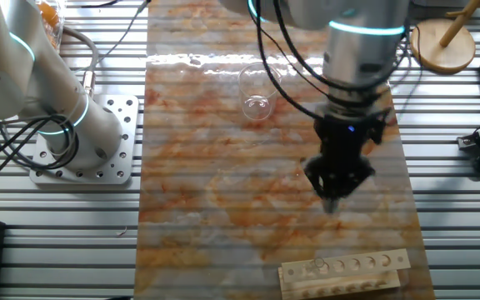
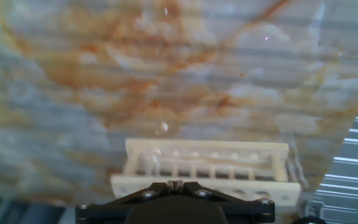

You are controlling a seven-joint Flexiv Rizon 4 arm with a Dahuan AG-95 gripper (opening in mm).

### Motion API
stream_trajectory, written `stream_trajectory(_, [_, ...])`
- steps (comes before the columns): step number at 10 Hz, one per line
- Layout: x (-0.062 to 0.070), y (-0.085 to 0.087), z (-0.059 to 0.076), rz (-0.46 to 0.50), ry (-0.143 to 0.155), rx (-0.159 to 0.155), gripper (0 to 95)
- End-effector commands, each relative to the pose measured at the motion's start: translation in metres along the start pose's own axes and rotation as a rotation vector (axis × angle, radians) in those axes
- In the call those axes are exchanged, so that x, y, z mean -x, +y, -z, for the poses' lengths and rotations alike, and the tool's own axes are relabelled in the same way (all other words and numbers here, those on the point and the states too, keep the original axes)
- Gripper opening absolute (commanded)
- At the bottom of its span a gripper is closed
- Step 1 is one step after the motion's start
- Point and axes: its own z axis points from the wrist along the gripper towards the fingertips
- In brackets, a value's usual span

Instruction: Pour out the test tube

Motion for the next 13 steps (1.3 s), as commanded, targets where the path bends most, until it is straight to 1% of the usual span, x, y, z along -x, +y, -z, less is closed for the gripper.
stream_trajectory(1, [-0.008, -0.023, -0.004, 0.033, 0.038, 0.016, 0.0])
stream_trajectory(2, [-0.007, -0.026, -0.005, 0.035, 0.037, 0.018, 0.0])
stream_trajectory(3, [-0.007, -0.028, -0.008, 0.052, 0.035, 0.03, 0.0])
stream_trajectory(4, [-0.009, -0.027, -0.015, 0.078, 0.048, 0.038, 0.0])
stream_trajectory(5, [-0.011, -0.023, -0.018, 0.066, 0.052, 0.059, 19.0])
stream_trajectory(6, [-0.013, -0.017, -0.021, 0.053, 0.053, 0.09, 19.0])
stream_trajectory(7, [-0.013, -0.015, -0.022, 0.058, 0.086, 0.109, 19.0])
stream_trajectory(8, [-0.013, -0.015, -0.023, 0.059, 0.099, 0.124, 19.0])
stream_trajectory(9, [-0.013, -0.013, -0.025, 0.033, 0.114, 0.177, 19.0])
stream_trajectory(11, [-0.015, 0.0, -0.031, -0.062, 0.126, 0.229, 19.0])
stream_trajectory(12, [-0.015, 0.005, -0.033, -0.092, 0.133, 0.259, 19.0])
stream_trajectory(13, [-0.016, 0.007, -0.034, -0.108, 0.139, 0.28, 19.0])
